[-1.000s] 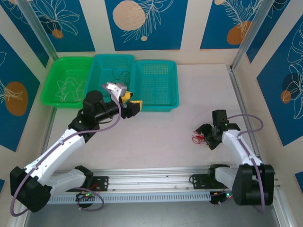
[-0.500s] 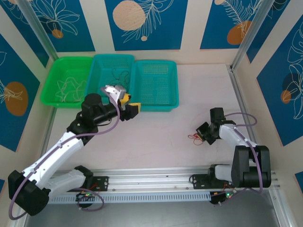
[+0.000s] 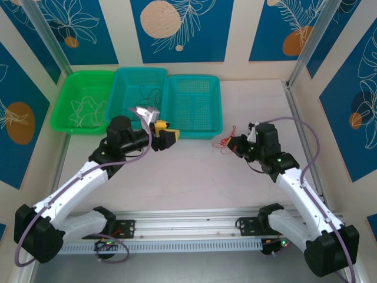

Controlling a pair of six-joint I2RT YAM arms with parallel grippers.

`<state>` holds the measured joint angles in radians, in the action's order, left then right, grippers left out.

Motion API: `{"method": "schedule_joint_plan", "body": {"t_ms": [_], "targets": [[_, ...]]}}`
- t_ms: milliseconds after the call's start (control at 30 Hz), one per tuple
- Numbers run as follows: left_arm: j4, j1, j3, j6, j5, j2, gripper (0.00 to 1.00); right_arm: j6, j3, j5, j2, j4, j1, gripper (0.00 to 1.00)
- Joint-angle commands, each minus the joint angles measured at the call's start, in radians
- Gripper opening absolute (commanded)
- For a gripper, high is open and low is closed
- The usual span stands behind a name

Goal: Untangle the cables

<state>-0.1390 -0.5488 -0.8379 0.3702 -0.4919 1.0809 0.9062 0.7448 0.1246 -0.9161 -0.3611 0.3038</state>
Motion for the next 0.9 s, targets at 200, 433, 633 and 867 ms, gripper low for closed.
{"method": "schedule_joint_plan", "body": {"t_ms": [200,433,633,867], "targets": [[-0.226,-0.037,0.021,0.192,-0.19,0.12,0.7,-0.126,0.212,0.125,-0.132,0.097,0.215,0.0],[-0.145,-0.064,-0.05,0.157,-0.318,0.202,0.46,-0.106,0.243,0.115,-0.166,0.138,0.255,0.0],[-0.121,-0.087,-0.066,0.142,-0.318,0.243,0.1,-0.096,0.252,0.113,-0.175,0.15,0.256,0.0],[-0.025,-0.086,-0.059,0.06,-0.161,0.177,0.0,-0.114,0.24,-0.024,-0.14,0.027,0.242,0.05]]}}
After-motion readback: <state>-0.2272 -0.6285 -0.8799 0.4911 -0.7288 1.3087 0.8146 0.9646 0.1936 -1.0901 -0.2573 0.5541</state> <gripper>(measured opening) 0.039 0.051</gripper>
